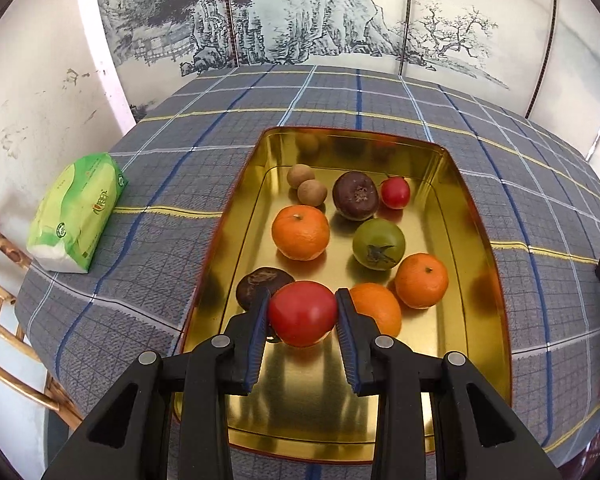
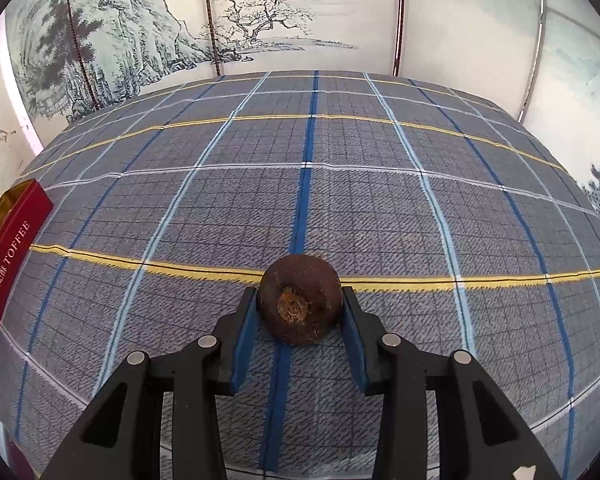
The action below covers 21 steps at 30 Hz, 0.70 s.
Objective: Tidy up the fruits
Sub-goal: 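Carry the red tomato into the tray with left tool and release while right holds dark fruit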
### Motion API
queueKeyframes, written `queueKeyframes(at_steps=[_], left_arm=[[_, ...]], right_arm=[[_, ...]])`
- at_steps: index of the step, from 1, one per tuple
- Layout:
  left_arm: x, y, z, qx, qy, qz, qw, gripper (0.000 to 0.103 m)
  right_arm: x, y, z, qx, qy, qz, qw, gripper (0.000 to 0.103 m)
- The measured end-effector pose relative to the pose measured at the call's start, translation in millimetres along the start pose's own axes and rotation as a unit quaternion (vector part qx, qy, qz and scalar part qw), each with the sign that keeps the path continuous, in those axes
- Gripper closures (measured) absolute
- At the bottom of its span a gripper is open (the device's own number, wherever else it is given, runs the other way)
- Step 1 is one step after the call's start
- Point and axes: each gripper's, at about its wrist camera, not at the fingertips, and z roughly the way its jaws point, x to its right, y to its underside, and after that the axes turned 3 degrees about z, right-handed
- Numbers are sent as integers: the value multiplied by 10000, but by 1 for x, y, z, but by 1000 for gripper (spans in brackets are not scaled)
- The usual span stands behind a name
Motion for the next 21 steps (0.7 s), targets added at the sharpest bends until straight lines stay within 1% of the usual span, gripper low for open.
queueKeyframes(at_steps=[9, 14, 21], left_arm=[[-5, 4, 4, -67, 41, -80, 9999, 69], [-5, 7, 5, -97, 74, -80, 9999, 69], [-4, 11, 4, -60, 75, -36, 9999, 69]], right_arm=[[-19, 2, -11, 7, -222, -54, 9997, 66], [-37, -3, -27, 126, -411, -194, 9989, 66], [-74, -11, -52, 353, -701, -515, 9956, 66]])
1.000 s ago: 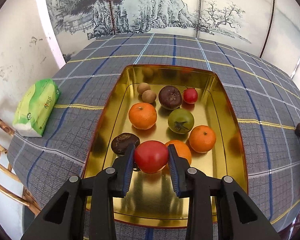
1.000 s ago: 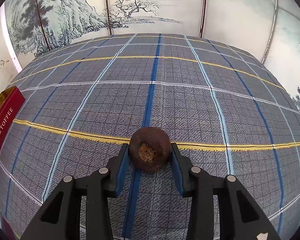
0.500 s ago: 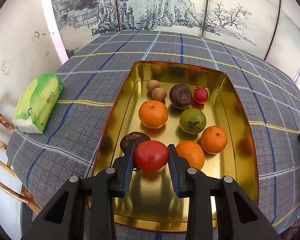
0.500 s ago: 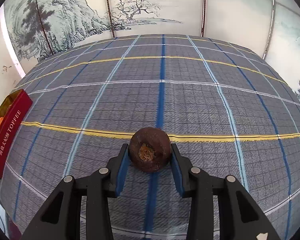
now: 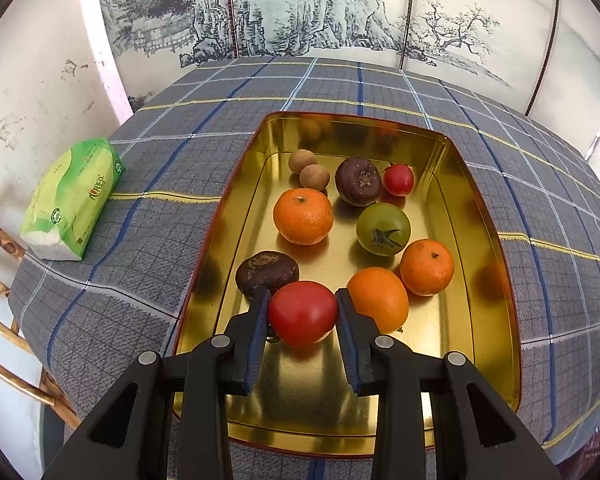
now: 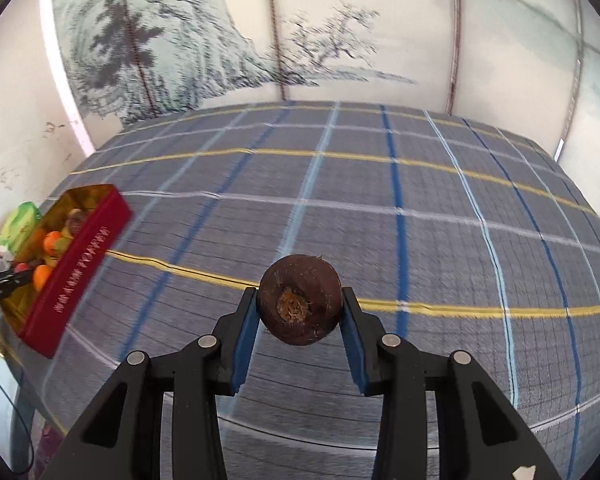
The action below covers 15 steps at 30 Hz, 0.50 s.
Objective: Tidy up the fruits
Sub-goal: 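Carry the red tomato into the tray with left tool and release while right holds dark fruit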
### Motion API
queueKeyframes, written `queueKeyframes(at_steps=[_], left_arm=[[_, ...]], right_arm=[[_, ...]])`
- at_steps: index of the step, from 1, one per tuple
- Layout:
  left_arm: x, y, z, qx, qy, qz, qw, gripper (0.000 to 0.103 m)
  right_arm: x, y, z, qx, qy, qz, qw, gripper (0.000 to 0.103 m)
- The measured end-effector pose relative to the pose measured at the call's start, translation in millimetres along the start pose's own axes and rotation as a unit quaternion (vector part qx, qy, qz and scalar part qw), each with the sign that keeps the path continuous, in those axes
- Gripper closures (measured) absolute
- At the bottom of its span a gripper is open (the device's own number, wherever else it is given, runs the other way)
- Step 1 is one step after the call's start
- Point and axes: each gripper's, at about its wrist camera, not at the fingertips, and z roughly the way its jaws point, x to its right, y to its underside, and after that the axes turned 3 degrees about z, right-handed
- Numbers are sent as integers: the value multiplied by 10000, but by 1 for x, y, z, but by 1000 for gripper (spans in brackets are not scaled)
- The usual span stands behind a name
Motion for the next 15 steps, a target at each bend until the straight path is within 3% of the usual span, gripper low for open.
queueKeyframes(at_steps=[15], left_arm=[[-1, 5, -7, 123, -120, 111, 9998, 68]], right_arm=[[-59, -13, -15, 104, -452, -465, 9978, 66]])
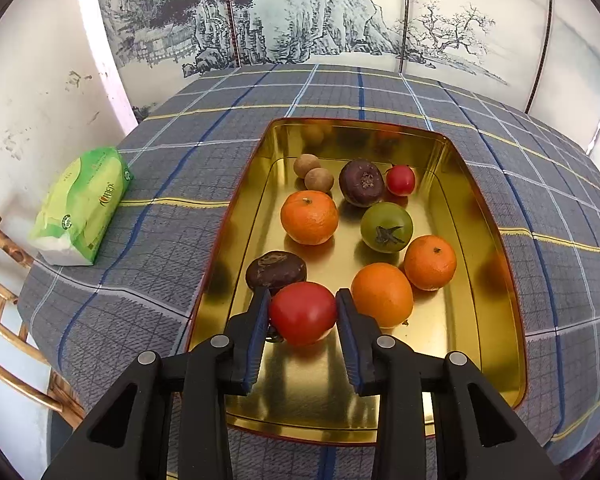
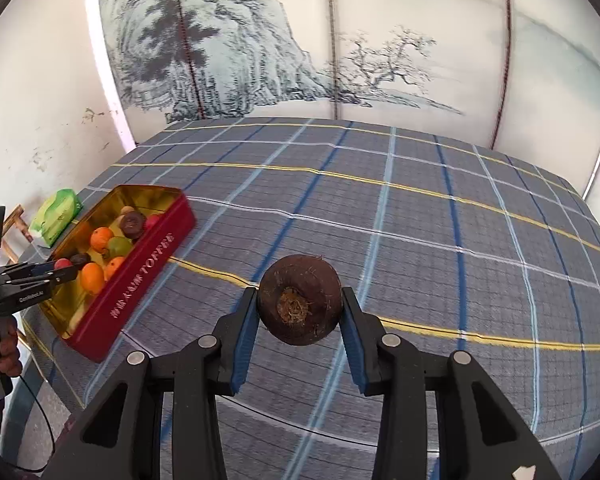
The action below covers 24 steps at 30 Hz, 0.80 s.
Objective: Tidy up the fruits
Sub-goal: 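Carry the red tomato into the tray with left tool and release while right holds dark fruit, then carry the dark brown fruit with the right tool into the tray and release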
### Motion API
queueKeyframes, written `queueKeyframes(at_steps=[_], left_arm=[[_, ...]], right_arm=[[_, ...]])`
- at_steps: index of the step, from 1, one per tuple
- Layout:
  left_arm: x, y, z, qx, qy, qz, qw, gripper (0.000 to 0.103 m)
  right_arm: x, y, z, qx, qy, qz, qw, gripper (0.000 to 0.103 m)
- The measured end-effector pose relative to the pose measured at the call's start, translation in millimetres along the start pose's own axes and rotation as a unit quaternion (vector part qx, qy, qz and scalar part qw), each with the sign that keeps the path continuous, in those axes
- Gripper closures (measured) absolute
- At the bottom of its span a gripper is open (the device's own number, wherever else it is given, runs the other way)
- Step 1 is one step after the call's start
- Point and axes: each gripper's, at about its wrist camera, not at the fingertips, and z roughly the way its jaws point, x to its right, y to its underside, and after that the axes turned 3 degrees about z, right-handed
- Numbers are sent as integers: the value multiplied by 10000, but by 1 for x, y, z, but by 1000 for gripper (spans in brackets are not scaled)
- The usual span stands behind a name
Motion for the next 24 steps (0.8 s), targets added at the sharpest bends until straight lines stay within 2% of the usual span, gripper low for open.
queueKeyframes(at_steps=[7, 14, 19, 24], left_arm=[[-1, -1, -11, 201, -100, 66, 9997, 63], [3, -1, -25, 509, -394, 256, 9976, 45], [1, -2, -30, 640, -513, 269, 9963, 39], [-9, -3, -35, 674, -542, 97, 9962, 37]], right_arm=[[-26, -9, -1, 35, -196, -218, 9996, 66], [-55, -21, 0, 40, -585, -312, 9978, 66], [-86, -32, 7, 20, -952, -477, 9943, 66], [-117, -40, 16, -3, -1220, -684, 9902, 66]])
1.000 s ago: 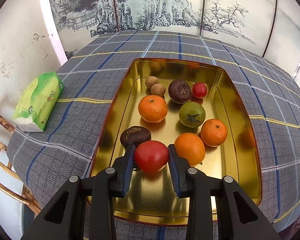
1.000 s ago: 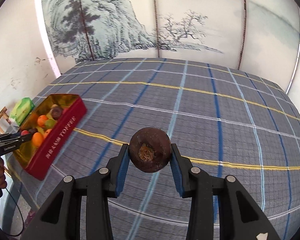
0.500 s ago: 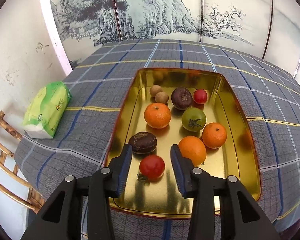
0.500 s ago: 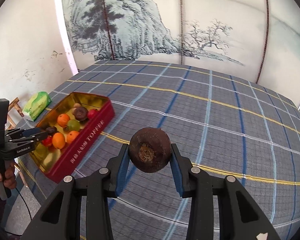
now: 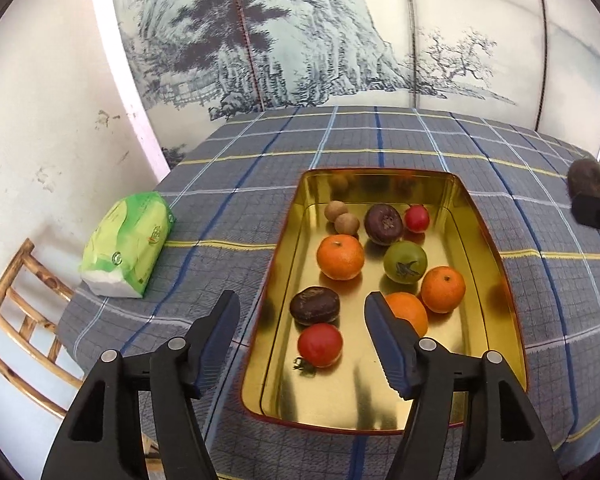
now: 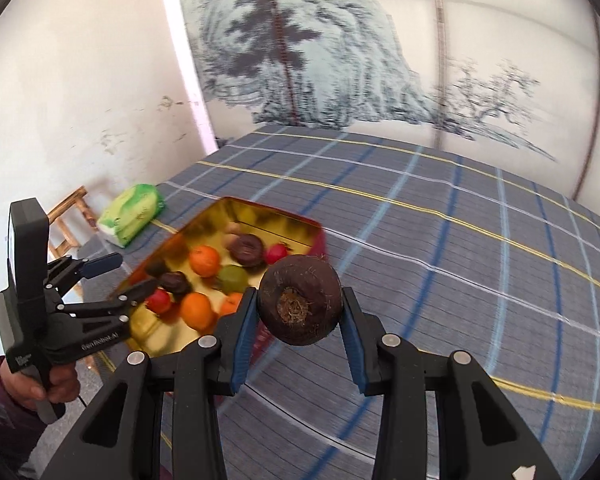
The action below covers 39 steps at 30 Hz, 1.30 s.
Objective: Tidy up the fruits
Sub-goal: 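Carry the dark brown fruit with the right tool into the tray and release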
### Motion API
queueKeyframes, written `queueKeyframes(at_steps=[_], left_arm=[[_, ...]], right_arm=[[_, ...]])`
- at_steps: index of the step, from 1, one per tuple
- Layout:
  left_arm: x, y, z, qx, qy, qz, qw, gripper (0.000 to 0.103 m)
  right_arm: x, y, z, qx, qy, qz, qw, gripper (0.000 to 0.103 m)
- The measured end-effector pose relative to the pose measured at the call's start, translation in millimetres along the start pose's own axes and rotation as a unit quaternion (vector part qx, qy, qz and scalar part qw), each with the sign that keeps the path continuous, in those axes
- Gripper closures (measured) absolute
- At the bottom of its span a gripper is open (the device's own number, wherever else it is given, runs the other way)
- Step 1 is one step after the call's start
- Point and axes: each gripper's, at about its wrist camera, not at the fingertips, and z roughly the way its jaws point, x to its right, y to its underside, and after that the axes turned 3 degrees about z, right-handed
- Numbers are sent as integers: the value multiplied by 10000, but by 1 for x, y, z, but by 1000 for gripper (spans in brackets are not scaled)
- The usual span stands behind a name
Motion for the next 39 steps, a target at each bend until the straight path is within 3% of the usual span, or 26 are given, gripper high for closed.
queueKeyframes(at_steps=[12, 28, 39], left_arm=[[-24, 2, 10, -172, -40, -448, 9988, 36], [-27, -2, 10, -1, 19, -388, 9992, 30], [-28, -8, -1, 171, -89, -406, 9990, 12]], right_arm=[[-43, -15, 55, -256, -520, -123, 9982, 66], [-62, -13, 114, -537, -580, -23, 9969, 66], [-60, -16, 111, -256, -518, 99, 9983, 63]])
